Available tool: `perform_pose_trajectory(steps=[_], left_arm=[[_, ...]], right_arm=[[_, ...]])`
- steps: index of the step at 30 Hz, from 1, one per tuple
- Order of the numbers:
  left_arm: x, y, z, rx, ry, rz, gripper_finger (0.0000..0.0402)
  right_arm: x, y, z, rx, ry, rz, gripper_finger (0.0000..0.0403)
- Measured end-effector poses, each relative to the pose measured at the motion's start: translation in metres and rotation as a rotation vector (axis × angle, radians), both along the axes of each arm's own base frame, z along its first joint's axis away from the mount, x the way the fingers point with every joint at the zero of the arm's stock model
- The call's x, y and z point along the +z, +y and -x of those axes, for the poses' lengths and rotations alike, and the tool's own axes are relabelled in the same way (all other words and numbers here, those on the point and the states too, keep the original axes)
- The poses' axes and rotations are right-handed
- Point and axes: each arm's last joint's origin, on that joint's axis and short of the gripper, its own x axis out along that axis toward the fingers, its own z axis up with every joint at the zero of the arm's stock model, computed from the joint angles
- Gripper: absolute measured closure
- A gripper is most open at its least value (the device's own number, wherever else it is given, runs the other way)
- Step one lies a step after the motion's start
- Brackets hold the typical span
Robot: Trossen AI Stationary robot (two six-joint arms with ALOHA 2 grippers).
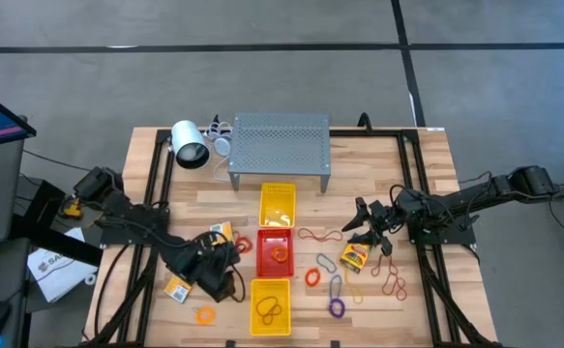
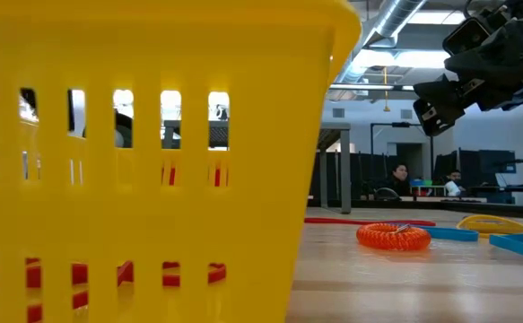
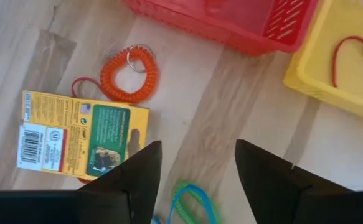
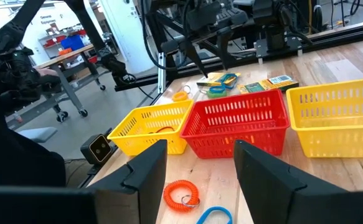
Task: Pick & Place Office Desk Supplies
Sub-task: Put the crayon into the top yellow bin
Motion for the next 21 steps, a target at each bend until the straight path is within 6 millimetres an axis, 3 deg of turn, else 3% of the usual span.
perform_pose_trajectory(steps=[4, 10, 18, 21], left_arm=[[0.023, -0.011, -0.011, -0.002, -0.13, 0.028, 0.0218], [0.057, -0.038, -0.033, -0.141, -0.512, 0.034, 0.0222], [0.059, -0.055, -0.04, -0.189, -0.628, 0.085, 0.0225], [0.075, -0.066, -0.051, -0.263, -0.733, 0.114, 0.0225]], right_arm=[[0.0, 0.0, 0.0, 0.0, 0.0, 0.0, 0.0221], [0.0, 0.0, 0.0, 0.0, 0.0, 0.0, 0.0221], [0.0, 0.0, 0.0, 0.0, 0.0, 0.0, 0.0221], [0.0, 0.0, 0.0, -0.001, 0.0, -0.01, 0.0221]])
